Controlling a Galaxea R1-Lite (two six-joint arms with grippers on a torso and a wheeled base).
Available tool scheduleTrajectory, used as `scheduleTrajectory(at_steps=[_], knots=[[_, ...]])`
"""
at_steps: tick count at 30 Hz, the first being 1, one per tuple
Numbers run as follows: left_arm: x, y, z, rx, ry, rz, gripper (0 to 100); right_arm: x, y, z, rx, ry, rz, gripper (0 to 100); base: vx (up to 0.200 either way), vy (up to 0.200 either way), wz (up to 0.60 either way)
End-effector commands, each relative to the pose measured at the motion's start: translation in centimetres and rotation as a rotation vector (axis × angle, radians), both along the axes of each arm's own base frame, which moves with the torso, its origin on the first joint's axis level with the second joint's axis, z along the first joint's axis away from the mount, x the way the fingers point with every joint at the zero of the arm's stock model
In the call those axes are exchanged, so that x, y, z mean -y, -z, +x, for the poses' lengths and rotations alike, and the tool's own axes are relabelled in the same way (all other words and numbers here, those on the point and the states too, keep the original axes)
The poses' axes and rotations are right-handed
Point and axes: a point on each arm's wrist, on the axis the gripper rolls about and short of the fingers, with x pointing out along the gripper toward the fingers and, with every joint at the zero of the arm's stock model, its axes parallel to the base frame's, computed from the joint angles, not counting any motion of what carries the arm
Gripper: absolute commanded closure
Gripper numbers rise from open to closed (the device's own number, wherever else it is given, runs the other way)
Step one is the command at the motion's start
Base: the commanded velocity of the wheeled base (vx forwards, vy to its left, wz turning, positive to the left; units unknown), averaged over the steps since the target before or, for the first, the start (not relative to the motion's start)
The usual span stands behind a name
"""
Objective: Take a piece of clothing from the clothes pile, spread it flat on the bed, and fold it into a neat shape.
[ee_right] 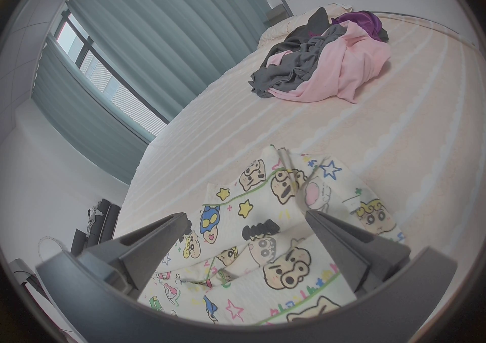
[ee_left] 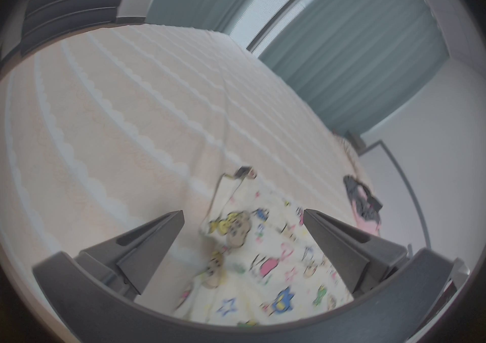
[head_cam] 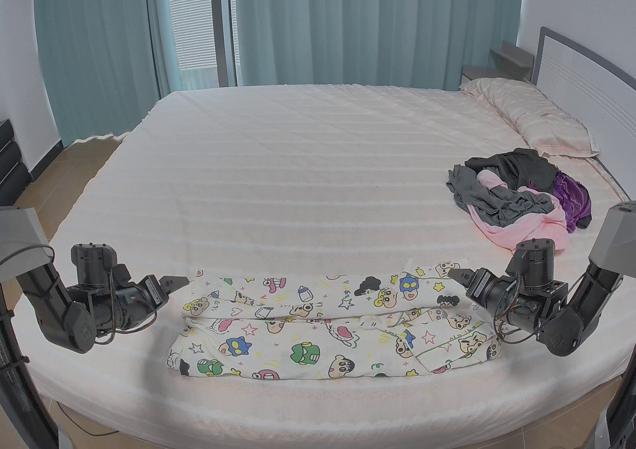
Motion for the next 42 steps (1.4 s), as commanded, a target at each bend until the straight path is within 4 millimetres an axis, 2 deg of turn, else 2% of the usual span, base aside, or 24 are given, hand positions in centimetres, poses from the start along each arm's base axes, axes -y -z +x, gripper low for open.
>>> scheduleTrajectory(at_steps=[1, 3, 4, 6, 8, 13, 17, 25, 31, 37, 42], knots=[[-2.6, -2.0, -0.7, -0.039, 0.126, 0.090, 0, 1.0, -0.8, -2.5, -0.016, -0.001, -0.020, 0, 0.000, 0.000, 0.00], [-2.6, -2.0, -0.6, -0.044, 0.129, 0.093, 0, 1.0, -0.8, -2.5, -0.017, 0.000, -0.021, 0, 0.000, 0.000, 0.00], [-2.6, -1.9, -0.5, -0.114, 0.203, 0.150, 0, 1.3, -0.4, -3.4, -0.044, -0.008, -0.036, 0, 0.000, 0.000, 0.00], [-2.6, -1.9, -0.3, -0.132, 0.216, 0.156, 0, 1.4, -0.1, -3.7, -0.059, -0.011, -0.044, 0, 0.000, 0.000, 0.00], [-2.6, -2.0, 0.5, -0.155, 0.231, 0.157, 0, 1.6, 0.4, -4.3, -0.088, -0.013, -0.051, 0, 0.000, 0.000, 0.00], [-2.5, -0.5, 1.6, -0.183, 0.260, 0.167, 0, 1.7, 0.7, -4.9, -0.114, -0.016, -0.055, 0, 0.000, 0.000, 0.00], [-1.1, 0.4, 2.6, -0.192, 0.313, 0.167, 0, 1.7, 1.4, -5.2, -0.146, -0.024, -0.057, 0, 0.000, 0.000, 0.00], [1.7, 2.3, 3.9, -0.223, 0.381, 0.202, 0, 1.6, 1.3, -5.3, -0.144, -0.026, -0.053, 0, 0.000, 0.000, 0.00], [1.8, 2.8, 4.1, -0.237, 0.367, 0.288, 0, 1.5, 1.2, -5.4, -0.143, -0.030, -0.054, 0, 0.000, 0.000, 0.00], [1.9, 2.7, 4.0, -0.235, 0.371, 0.283, 0, 1.4, 1.2, -5.5, -0.143, -0.037, -0.056, 0, 0.000, 0.000, 0.00], [2.9, 2.9, 3.9, -0.236, 0.405, 0.273, 0, 1.3, 1.2, -5.5, -0.143, -0.037, -0.054, 0, 0.000, 0.000, 0.00]])
